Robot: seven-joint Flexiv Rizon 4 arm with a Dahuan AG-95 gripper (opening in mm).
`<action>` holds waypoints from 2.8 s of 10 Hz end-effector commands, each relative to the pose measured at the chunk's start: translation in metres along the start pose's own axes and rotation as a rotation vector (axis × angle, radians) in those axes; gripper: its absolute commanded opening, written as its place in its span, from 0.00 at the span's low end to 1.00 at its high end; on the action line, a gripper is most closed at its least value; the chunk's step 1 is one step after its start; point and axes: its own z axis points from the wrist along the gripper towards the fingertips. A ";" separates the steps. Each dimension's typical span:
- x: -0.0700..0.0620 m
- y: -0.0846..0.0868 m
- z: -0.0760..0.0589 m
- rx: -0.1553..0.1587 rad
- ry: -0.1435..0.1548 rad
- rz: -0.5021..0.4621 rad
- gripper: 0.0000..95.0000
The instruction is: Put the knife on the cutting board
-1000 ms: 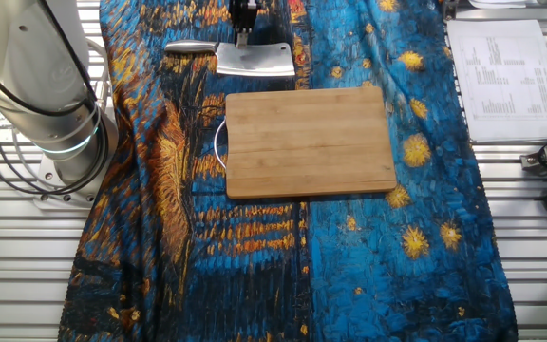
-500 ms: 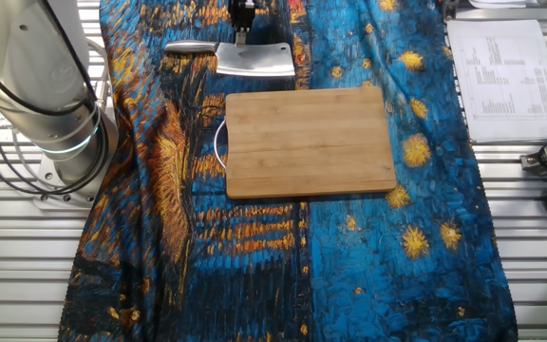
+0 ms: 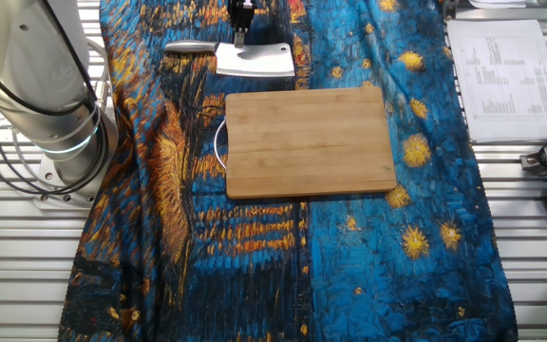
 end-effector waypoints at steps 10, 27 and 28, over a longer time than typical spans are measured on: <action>0.007 0.011 0.001 -0.035 -0.009 0.033 0.20; 0.021 -0.001 -0.004 -0.045 -0.022 -0.010 0.20; 0.025 0.000 -0.005 -0.046 -0.022 -0.010 0.20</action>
